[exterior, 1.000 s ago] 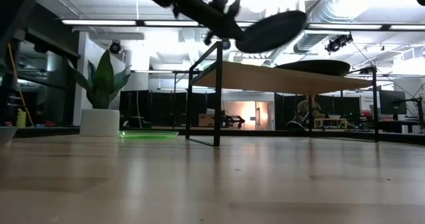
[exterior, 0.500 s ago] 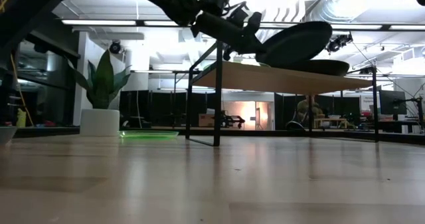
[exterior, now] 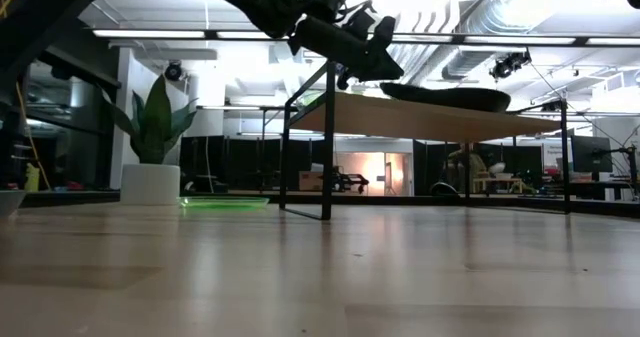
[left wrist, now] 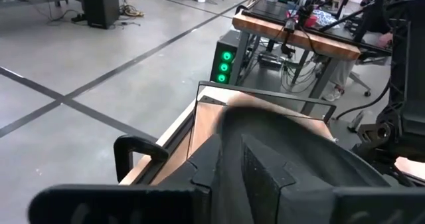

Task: Place and stack plates onto a shelf
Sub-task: Stack the top black plate on the black plate on the shelf

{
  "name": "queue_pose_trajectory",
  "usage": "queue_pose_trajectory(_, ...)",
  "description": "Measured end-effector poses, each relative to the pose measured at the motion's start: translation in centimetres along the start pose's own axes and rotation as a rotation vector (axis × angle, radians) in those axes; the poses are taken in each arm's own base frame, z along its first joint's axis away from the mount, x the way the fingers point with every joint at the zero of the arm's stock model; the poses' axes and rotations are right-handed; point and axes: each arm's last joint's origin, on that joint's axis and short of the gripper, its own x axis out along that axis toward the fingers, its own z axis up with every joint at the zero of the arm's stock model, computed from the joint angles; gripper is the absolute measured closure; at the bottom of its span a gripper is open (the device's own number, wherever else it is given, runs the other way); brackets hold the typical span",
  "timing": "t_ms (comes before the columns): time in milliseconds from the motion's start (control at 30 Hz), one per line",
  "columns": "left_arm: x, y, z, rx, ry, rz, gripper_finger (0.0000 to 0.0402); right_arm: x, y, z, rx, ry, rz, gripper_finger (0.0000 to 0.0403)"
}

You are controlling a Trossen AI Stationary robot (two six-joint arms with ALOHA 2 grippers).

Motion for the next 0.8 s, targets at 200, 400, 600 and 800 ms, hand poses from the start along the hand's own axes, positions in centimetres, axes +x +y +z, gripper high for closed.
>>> queue_pose_trajectory(200,0.0,0.0,0.0,0.016,0.0,-0.001,0.0314,0.0,0.0,0.0,-0.001,0.002,-0.014,0.0402)
queue_pose_trajectory(400,-1.3,0.2,1.6,0.021,0.001,-0.056,0.0275,0.0,-0.3,-0.4,-0.009,0.049,-0.117,0.0402)
queue_pose_trajectory(600,-8.2,0.2,7.5,0.048,-0.015,-0.14,0.0277,-0.1,-0.7,-0.9,-0.035,0.115,-0.26,0.0402)
queue_pose_trajectory(800,-14.3,-1.9,7.0,0.134,0.059,-0.162,0.0324,-0.5,-1.7,-1.8,-0.031,0.206,-0.518,0.0402)
